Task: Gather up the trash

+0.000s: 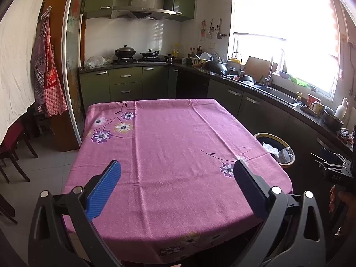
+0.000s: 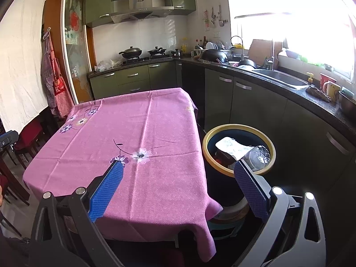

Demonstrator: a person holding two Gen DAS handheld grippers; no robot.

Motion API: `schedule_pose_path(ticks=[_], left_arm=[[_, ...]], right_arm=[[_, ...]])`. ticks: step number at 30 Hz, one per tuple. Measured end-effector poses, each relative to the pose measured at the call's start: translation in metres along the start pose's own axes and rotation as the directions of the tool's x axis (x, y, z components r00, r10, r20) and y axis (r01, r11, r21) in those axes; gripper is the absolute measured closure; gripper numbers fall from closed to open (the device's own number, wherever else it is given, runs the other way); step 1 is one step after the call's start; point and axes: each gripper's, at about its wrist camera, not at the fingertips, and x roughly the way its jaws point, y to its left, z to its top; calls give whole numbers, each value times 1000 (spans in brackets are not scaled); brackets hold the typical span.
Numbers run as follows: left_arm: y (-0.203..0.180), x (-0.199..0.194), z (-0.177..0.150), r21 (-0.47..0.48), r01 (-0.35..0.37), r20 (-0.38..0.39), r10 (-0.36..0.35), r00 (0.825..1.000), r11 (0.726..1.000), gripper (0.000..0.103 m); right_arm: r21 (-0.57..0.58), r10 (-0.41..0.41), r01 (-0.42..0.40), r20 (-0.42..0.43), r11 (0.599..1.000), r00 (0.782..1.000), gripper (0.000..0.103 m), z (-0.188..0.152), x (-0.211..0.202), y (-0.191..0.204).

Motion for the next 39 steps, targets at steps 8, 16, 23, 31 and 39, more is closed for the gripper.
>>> schedule_pose_path(ticks=[8,16,23,31,39], left_arm=[[-2,0,-1,9,-3,-1,3,1000,1000,7],[-3,1,-2,7,0,-4,0,1000,1000,7],[-1,0,-2,2,7,-3,-7,1000,1000,7],[-1,1,-2,7,13,-11,-13,1000,1000,7],[-1,3,-2,-2,27,-17,-28,999,1000,7]], right_arm=[[3,-2,2,-3,1000,1000,5,0,2,-2],[5,5,-5,-7,1000,1000,5,0,6,-4],[7,8,-8,-7,1000,1000,5,0,7,-5],[4,14,-14,-11,1000,1000,5,-1,10,-5],[4,18,-18,-16,1000,1000,5,-3,14,-5]])
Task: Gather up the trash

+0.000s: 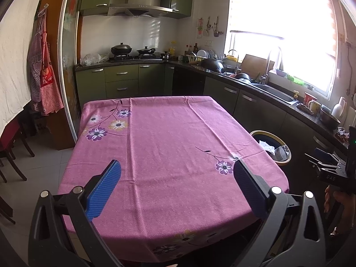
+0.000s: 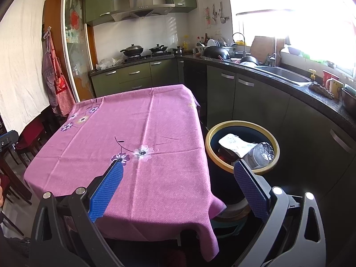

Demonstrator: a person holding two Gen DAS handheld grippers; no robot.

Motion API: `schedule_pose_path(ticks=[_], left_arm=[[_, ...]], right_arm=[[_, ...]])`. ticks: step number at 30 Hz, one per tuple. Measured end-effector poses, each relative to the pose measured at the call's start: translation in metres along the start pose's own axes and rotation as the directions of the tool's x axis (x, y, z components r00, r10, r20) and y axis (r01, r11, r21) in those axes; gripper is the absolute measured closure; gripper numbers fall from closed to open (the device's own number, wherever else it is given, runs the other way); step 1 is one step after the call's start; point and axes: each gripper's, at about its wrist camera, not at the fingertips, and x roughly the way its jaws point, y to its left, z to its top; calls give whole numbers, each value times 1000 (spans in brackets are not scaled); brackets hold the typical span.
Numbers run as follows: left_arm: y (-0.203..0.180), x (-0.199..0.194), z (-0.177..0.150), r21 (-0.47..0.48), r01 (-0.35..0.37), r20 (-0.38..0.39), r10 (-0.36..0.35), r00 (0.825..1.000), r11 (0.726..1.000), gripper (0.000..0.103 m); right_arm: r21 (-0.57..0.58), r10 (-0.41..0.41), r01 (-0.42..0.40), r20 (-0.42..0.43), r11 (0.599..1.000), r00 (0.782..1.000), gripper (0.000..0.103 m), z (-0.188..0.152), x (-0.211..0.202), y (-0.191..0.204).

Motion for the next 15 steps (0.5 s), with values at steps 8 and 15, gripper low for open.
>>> schedule_pose_path(ticks=[8,15], left_arm=[[-3,1,0,7,-1,-6,1,1000,1000,7],[-3,2,0,4,-5,-9,5,1000,1000,7]], right_arm=[[-1,1,-1,-4,1000,1000,5,0,2,1],[-3,1,-1,-4,1000,1000,5,-2,3,1]])
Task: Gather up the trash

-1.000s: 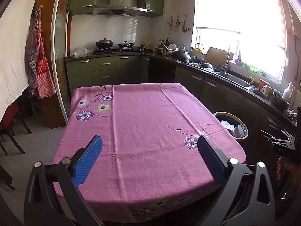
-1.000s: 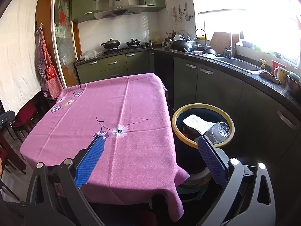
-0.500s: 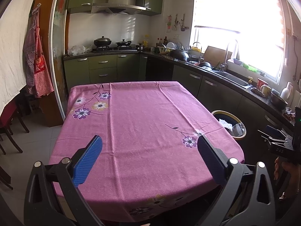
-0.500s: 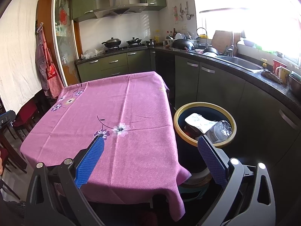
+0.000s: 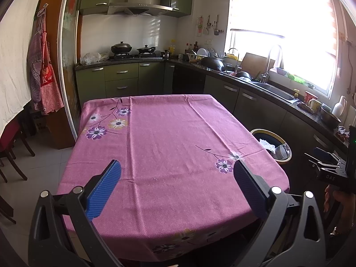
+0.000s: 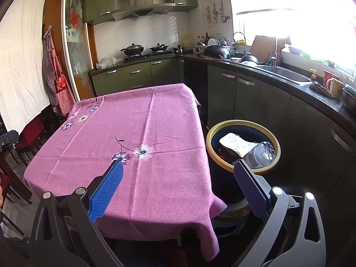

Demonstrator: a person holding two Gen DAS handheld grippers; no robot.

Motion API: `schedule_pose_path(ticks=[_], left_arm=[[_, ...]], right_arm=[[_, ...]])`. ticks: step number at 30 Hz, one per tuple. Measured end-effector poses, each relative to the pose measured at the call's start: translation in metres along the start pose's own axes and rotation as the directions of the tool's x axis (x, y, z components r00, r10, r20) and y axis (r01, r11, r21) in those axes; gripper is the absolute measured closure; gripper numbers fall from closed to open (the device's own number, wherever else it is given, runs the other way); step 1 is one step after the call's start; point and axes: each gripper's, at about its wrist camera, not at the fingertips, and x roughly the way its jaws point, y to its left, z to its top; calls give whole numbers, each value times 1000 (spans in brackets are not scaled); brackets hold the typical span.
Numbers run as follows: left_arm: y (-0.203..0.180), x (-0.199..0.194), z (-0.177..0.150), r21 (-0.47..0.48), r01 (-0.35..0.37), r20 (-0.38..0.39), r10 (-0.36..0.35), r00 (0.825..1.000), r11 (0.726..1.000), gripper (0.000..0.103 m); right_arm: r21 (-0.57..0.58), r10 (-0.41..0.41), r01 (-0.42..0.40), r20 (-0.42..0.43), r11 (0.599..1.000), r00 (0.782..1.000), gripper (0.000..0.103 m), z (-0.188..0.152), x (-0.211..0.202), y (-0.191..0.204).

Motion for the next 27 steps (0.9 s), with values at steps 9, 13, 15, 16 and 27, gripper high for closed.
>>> schedule_pose_path(ticks=[9,13,15,16,27], left_arm=[[0,0,0,1,-3,1,3,1000,1000,7],[1,-1,-1,-2,-5,1,5,1000,1000,7],[1,-1,-1,-2,-3,4,3,1000,1000,7],[1,-2,-1,-1,-5,7,5,1000,1000,7],[1,2,-1,10,-28,9,28,1000,1000,7]], right_arm=[[-1,2,-2,-2,1000,1000,5,0,1,0],[-1,2,-2,-2,1000,1000,5,0,1,0],[-1,2,-2,-3,1000,1000,5,-1,2,0],[-1,2,-2,-3,1000,1000,5,-1,2,0],[-2,3,-3,-6,1000,1000,5,-1,4,0]])
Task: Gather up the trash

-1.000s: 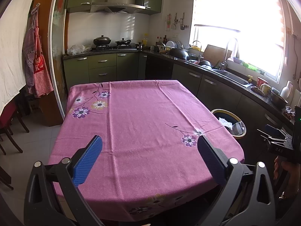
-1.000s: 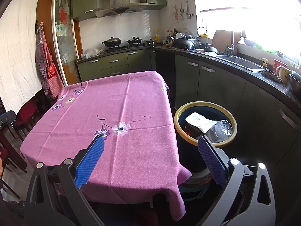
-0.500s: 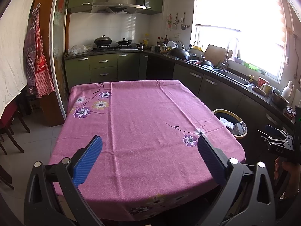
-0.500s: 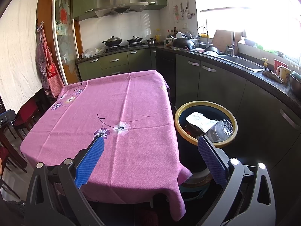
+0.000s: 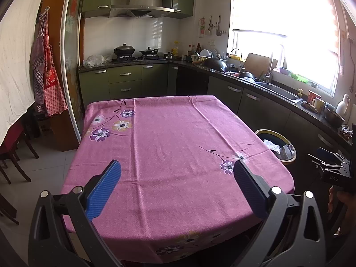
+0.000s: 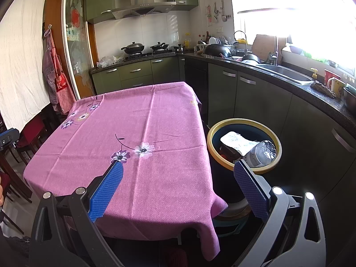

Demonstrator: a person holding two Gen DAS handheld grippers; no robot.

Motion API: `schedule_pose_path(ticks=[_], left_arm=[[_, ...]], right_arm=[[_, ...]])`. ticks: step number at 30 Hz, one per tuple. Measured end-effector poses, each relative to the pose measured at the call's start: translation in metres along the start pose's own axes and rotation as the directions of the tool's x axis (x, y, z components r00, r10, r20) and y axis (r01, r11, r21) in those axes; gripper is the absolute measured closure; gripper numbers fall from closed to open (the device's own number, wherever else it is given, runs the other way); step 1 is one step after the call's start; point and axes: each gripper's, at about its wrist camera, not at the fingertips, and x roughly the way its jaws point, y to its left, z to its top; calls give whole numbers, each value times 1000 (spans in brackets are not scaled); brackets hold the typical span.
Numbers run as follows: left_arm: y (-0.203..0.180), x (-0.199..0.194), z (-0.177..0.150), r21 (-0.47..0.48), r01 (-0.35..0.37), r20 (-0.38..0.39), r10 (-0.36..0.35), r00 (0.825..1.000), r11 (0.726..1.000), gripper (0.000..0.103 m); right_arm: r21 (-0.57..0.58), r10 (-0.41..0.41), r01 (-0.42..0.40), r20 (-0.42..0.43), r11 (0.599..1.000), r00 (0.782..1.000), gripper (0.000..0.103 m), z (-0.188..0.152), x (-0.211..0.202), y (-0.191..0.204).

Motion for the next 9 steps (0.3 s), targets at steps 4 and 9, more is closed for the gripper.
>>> schedule_pose_path(ticks=[4,9], left_arm=[[2,7,0,-10,14,-28,-14,1000,1000,7],[6,24,1,-2,31,-48,-31,998,1000,7]], right_arm=[[3,2,-2,-3,1000,1000,5,-2,3,-2],[-4,7,-7,-15,1000,1000,5,-3,13,0]])
